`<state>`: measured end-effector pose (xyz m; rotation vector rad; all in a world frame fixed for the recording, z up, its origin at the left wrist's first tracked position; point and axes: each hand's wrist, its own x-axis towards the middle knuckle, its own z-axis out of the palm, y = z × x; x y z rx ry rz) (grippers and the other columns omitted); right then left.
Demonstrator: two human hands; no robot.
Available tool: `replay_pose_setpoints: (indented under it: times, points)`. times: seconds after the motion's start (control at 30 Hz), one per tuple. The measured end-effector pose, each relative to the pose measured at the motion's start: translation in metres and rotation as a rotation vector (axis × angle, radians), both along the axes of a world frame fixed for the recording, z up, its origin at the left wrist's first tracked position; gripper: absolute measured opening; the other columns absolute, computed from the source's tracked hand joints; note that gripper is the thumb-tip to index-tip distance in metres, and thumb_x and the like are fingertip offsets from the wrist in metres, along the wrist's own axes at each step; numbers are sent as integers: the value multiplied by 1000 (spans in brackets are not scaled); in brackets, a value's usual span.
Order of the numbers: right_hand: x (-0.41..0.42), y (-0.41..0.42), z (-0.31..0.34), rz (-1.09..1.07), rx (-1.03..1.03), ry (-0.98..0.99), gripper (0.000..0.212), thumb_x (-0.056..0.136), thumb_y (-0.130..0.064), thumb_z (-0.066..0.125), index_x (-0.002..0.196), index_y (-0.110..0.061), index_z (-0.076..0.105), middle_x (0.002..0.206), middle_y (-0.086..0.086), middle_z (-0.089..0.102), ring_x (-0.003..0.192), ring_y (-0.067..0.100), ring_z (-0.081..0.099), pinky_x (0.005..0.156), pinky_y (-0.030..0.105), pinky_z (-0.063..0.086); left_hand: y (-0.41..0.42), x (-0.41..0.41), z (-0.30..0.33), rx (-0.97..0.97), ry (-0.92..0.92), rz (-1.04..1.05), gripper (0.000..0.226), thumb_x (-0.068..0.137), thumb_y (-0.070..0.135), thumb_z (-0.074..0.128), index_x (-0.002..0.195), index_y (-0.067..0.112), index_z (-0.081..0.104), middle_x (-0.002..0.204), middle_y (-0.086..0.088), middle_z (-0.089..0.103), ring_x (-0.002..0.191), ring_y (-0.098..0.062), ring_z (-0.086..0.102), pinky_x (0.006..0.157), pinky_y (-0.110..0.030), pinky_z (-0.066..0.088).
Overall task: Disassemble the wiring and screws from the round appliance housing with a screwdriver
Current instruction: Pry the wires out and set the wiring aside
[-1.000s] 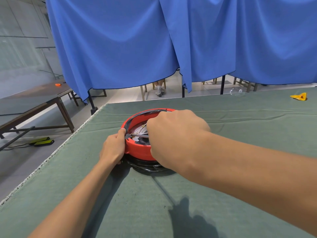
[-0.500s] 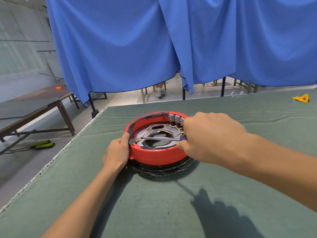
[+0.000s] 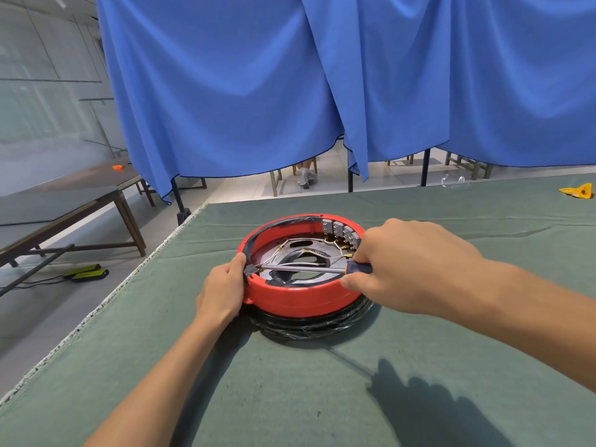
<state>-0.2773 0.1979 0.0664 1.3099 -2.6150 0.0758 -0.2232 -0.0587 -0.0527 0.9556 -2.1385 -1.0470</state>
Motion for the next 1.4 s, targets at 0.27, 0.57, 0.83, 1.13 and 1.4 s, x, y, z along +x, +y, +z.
replay_pose_setpoints:
  times: [0.27, 0.57, 0.83, 1.13, 1.4]
  points:
    - [-8, -4, 1, 37, 11, 20, 46, 89, -49, 52, 59, -19, 36, 59, -4, 40, 49, 12, 36, 45, 27, 25, -2, -1, -1, -1, 8, 9, 63, 74, 65, 26, 44, 15, 51, 55, -8, 55, 62, -36, 54, 74, -55, 49]
    - [7, -11, 7, 10, 33, -28, 45, 91, -45, 53, 60, -21, 30, 63, -4, 37, 50, 15, 33, 48, 28, 31, -5, -4, -2, -31, 10, -1, 67, 72, 63, 21, 65, 11, 62, 80, -17, 67, 85, -36, 61, 89, -48, 46]
    - [38, -23, 18, 17, 74, -49, 28, 94, -30, 50, 75, -20, 32, 67, -3, 30, 52, 17, 28, 49, 29, 32, -2, -3, 2, -21, -13, 37, 61, 71, 61, 24, 50, 10, 47, 64, -14, 60, 73, -34, 57, 79, -43, 45]
    - [30, -19, 7, -40, 193, -14, 20, 92, -16, 48, 109, -17, 59, 109, 5, 62, 85, 30, 60, 56, 29, 33, 2, 0, 3, -24, 2, 34, 61, 73, 60, 26, 49, 9, 48, 63, -17, 60, 76, -38, 61, 83, -45, 48]
    - [-3, -6, -5, -122, -25, -5, 40, 92, -43, 49, 63, -20, 32, 63, -4, 36, 56, 21, 40, 48, 30, 26, 3, 1, 3, -24, 6, 42, 57, 74, 60, 26, 48, 12, 44, 56, -10, 55, 69, -35, 57, 79, -44, 45]
